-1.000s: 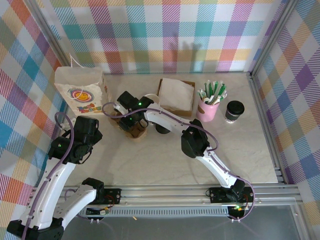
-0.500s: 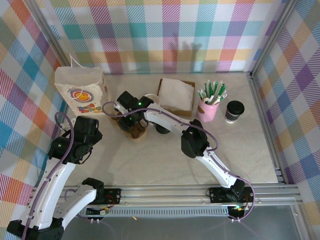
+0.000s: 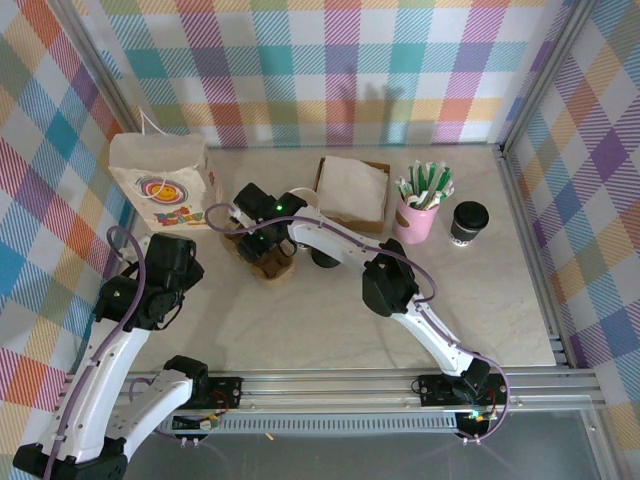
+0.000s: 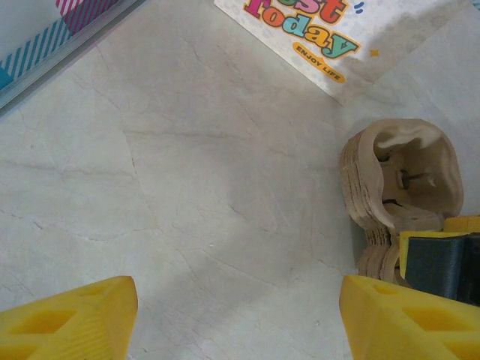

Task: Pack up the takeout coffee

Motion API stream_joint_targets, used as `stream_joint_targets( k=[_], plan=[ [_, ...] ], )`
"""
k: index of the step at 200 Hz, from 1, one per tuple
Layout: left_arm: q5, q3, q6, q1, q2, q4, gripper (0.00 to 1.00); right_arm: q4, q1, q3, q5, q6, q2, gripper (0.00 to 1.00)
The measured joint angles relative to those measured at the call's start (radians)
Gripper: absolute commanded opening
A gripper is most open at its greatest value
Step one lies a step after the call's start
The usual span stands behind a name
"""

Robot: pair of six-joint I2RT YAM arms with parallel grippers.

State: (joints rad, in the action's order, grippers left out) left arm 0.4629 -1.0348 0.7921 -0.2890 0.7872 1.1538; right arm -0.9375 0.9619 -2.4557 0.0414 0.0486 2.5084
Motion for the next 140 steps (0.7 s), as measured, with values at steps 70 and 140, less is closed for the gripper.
stream_joint_targets(
  k=[70,140],
  plan=[
    [-0.001,0.018,0.005,0.000,-0.009,-0.001,0.71,-0.023,0.002,0.000,0.011,0.016,-0.003,0.56],
    [0.000,0.018,0.008,0.000,-0.011,0.000,0.71,-0.021,0.007,0.012,0.042,0.018,-0.005,0.48]
  ],
)
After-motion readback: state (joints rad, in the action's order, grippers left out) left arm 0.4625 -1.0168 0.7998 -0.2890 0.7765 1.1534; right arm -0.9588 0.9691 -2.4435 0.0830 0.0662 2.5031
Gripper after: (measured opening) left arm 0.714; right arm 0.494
